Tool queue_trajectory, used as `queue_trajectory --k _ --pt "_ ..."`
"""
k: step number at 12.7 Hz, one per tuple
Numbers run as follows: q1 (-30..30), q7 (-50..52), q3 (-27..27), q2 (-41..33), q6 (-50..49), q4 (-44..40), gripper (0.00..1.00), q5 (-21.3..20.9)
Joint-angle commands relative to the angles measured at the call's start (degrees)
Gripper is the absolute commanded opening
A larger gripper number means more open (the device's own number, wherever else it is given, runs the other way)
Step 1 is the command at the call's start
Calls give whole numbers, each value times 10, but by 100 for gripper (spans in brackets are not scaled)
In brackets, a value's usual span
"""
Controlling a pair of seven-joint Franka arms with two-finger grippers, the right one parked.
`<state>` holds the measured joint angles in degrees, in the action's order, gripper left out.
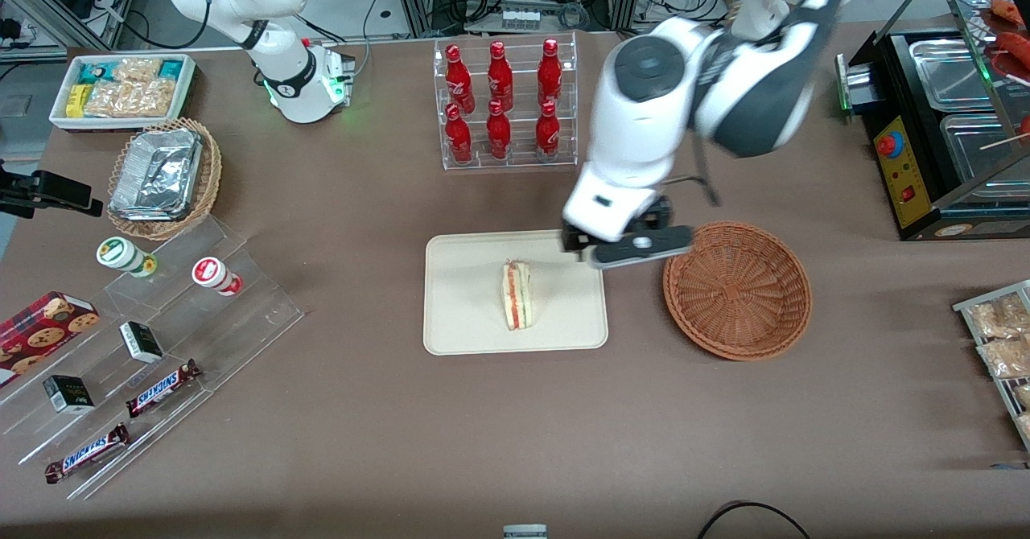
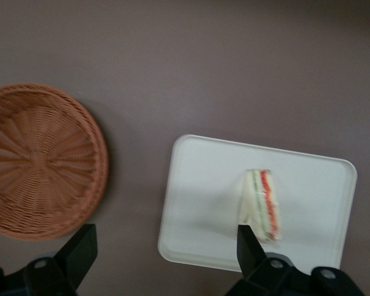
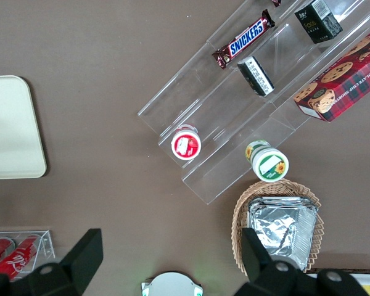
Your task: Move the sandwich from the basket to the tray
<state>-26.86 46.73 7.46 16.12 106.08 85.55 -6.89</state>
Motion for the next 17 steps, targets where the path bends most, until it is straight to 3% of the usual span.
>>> queue_trajectory --k 1,6,10,14,17 --pt "66 -92 4 -70 -40 52 100 29" --pt "221 -312 3 -138 -139 53 100 52" --pt "299 -421 3 -165 -173 54 100 52" --pt "320 -438 3 -166 -181 49 100 56" --pt "294 -451 -11 -149 -182 24 100 51"
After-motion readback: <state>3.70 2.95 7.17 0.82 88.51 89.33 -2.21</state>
